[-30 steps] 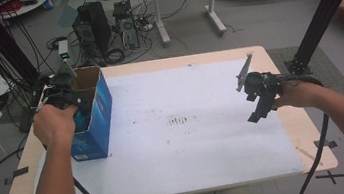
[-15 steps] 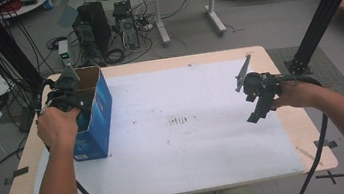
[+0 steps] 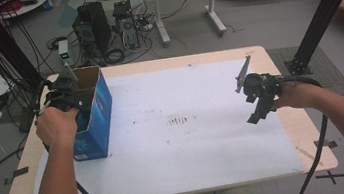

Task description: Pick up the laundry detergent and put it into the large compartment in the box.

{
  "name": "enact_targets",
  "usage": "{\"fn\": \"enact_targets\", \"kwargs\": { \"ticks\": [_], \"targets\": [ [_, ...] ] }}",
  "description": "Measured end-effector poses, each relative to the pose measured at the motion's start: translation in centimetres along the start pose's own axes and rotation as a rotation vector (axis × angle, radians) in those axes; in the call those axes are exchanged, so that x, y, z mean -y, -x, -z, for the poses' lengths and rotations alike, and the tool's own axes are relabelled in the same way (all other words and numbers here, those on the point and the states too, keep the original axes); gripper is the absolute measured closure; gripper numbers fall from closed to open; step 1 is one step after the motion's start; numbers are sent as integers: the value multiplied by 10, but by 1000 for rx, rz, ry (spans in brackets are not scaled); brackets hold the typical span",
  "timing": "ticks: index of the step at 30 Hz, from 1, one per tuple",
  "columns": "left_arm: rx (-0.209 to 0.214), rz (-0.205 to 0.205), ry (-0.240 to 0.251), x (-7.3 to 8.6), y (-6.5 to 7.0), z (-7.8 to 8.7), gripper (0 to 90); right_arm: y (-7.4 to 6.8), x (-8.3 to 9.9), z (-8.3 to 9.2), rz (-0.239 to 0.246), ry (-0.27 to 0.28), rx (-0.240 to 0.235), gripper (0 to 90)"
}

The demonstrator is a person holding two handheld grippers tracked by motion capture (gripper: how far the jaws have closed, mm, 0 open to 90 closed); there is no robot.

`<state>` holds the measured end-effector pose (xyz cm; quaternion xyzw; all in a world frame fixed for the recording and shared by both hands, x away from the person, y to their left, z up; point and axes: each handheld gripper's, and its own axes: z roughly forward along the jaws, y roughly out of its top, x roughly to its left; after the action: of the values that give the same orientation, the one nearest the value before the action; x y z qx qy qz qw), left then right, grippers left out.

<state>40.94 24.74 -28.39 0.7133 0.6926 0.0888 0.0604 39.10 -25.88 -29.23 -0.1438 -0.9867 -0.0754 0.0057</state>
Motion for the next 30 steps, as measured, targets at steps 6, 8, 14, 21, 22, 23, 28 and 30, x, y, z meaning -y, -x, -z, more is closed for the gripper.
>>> {"fn": "enact_targets", "kwargs": {
  "ticks": [6,8,14,21,22,23,28,30],
  "targets": [
    [19,-5,7,0,-1,1,323,-1,0,-1,1,2,-2,191],
    [27,-4,9,0,-1,2,315,-1,0,-1,3,2,-1,191],
    [35,-4,19,1,0,5,297,-2,1,0,2,1,0,191],
    [39,-9,40,0,0,16,273,-4,0,1,9,-3,1,193],
    [42,-10,45,0,0,18,272,-5,0,1,9,-1,0,194],
    [43,-7,51,0,0,20,272,-5,1,1,9,5,-2,194],
    [42,-10,58,2,0,27,262,-7,1,3,15,4,3,196],
    [39,-8,61,2,0,29,258,-7,1,4,14,5,5,196]
  ]
}}
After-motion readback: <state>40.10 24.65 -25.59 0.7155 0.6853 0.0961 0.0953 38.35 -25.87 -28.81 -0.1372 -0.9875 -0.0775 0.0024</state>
